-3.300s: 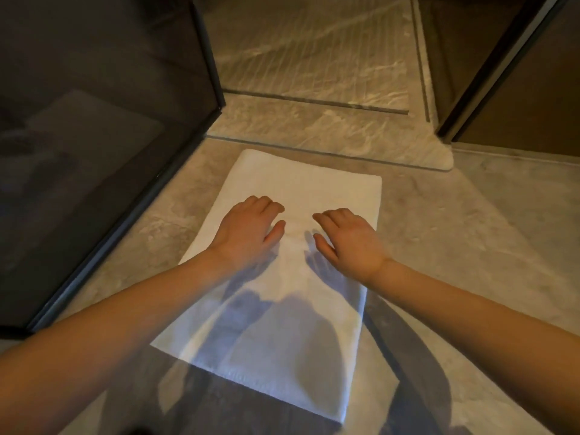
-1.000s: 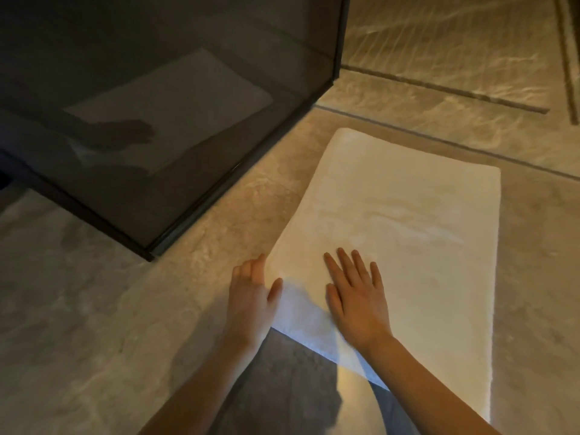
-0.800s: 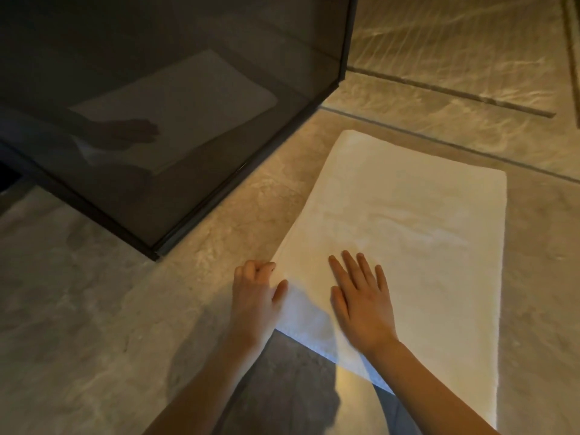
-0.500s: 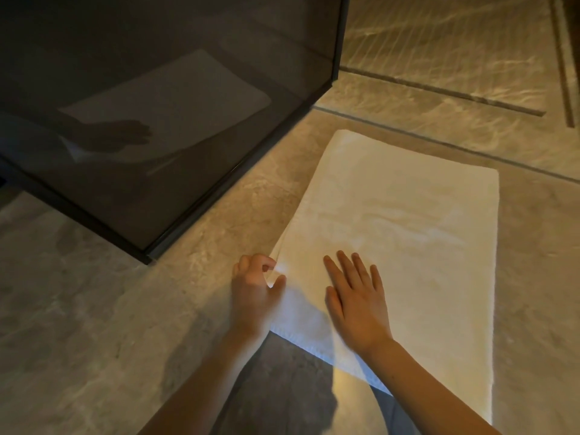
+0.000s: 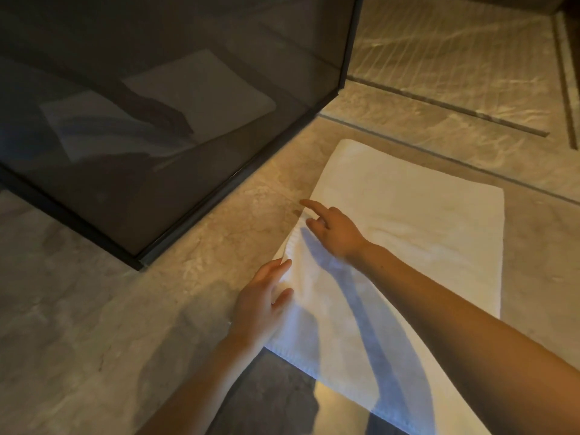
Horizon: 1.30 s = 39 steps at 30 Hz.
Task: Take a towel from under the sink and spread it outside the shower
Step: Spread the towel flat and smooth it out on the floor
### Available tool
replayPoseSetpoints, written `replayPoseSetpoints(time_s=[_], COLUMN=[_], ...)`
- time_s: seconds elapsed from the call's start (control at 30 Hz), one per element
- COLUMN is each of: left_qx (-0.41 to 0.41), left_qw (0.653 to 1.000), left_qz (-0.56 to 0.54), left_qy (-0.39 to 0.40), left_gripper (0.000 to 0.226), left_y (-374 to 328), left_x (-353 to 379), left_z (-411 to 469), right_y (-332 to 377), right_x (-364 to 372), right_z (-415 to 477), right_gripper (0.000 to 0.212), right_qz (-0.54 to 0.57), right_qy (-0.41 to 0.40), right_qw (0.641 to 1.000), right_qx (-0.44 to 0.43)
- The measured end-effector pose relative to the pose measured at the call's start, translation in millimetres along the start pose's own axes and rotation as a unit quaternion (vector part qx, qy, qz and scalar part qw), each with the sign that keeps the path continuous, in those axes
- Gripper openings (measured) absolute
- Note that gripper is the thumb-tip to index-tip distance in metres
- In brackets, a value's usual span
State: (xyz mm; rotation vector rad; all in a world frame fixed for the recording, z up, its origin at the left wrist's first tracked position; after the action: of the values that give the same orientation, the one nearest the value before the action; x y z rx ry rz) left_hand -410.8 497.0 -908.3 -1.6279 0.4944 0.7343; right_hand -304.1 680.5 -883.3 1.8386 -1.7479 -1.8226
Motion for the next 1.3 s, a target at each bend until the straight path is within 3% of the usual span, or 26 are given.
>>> replayPoseSetpoints(time_s=[0.2,0.3,0.43,0.53,0.7,0.9,1.13,1.3], left_qx=[0.038,0.057,0.049,0.012,-0.068,-0.058,-0.042,-0.045], left_qw=[0.995,0.992,0.983,0.967,0.922,0.884,0.848,0.831], left_qz=[-0.09,-0.103,-0.17,-0.255,-0.379,-0.455,-0.494,-0.498], left_qy=[-0.031,-0.043,-0.038,-0.012,0.024,0.095,0.185,0.243], left_gripper=[0.049,0.048,0.046,0.053,0.054,0.063,0.064,0.059], left_y=[-3,-11,-27,-42,-72,-100,-137,-166], left_x=[-8,-12,-15,-11,11,30,59,75], left_z=[1,1,3,3,4,10,-5,-14], right_y=[11,13,16,12,-14,-49,-80,-100], right_x=[-7,-22,-43,-63,-85,-113,-139,-154], right_z=[40,43,42,36,3,-44,-109,-155], right_gripper=[0.034,0.029,0.025,0.021,0.066,0.07,0.074,0.077], right_qz=[-0.094,-0.102,-0.136,-0.062,0.124,0.266,0.31,0.26], right_qy=[0.141,0.119,0.088,0.074,0.033,0.01,-0.015,-0.051], right_qw=[0.986,0.988,0.983,0.987,0.984,0.96,0.945,0.955], right_qx=[0.004,0.014,0.09,0.131,0.126,0.087,0.101,0.131])
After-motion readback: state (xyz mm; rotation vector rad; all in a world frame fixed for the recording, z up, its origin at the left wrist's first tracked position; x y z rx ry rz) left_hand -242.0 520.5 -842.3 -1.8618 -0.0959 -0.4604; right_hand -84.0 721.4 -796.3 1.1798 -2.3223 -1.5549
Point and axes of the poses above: each hand's wrist, its own z-axis towards the middle knuckle, its own x-axis out of the palm, y = z × x, the point moved 2 cm from there along z, towards the middle knuckle, and after that the axes turned 10 degrees about y, right-handed, at the moved point
